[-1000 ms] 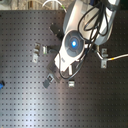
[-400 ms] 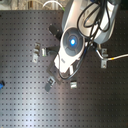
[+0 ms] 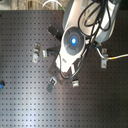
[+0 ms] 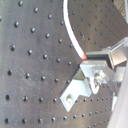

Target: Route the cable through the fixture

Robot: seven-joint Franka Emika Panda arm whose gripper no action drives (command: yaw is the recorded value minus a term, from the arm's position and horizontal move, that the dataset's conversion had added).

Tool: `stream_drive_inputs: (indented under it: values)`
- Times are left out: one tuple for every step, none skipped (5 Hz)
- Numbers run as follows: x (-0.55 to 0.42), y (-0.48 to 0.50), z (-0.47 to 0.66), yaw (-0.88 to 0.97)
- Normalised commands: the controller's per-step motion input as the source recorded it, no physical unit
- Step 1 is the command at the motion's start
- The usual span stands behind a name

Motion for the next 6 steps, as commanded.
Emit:
stream_drive_inputs:
  values:
    - [0.135,0.012,0.35,0.0]
    - [0.136,-0.008,0.27,0.03]
    - [0.099,-0.067,0.27,0.02]
    - [0.075,-0.05,0.25,0.06]
    - [-0.148,-0.203,0.23,0.1]
    - [0.011,0.015,-0.02,0.0]
